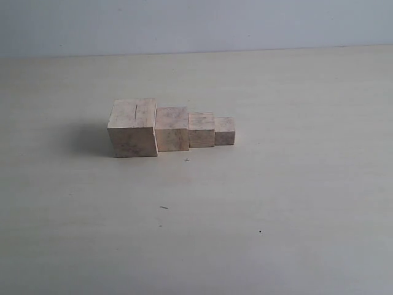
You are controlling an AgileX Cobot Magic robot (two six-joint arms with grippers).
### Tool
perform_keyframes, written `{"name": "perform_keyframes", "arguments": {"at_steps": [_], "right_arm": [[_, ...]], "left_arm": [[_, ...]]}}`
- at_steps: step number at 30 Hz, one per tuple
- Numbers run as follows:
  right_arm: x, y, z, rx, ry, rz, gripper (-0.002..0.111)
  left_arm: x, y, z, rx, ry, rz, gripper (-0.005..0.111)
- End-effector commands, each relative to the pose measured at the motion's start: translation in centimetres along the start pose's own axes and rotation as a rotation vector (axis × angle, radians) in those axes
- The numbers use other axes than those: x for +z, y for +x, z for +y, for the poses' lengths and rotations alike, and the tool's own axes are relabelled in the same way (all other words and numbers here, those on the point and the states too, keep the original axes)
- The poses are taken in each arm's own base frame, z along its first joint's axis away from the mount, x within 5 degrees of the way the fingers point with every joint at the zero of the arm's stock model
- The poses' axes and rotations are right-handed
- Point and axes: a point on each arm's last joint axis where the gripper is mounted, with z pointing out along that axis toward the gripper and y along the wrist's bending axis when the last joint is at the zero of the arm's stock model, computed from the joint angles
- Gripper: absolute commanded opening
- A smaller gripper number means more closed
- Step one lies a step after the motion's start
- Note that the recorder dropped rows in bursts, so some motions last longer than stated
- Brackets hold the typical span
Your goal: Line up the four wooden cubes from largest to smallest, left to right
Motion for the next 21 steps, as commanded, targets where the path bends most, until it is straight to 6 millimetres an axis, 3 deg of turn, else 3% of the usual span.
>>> {"name": "perform_keyframes", "arguments": {"at_steps": [1,10,21], "right_arm": [[-0.5,2.5,0.3,-0.002,0.015,-0.033,0.000],[0.8,6.8,0.7,0.105,0.007,0.084,0.000],[0.8,6.8,0.4,0.067,0.036,0.080,0.000]], "left_arm": [[0.0,0.0,0.0,0.003,0.005,-0.013,0.000],[0.0,0.0,0.0,0.003,0.005,-0.013,0.000],[0.0,0.0,0.0,0.003,0.005,-0.013,0.000]]}}
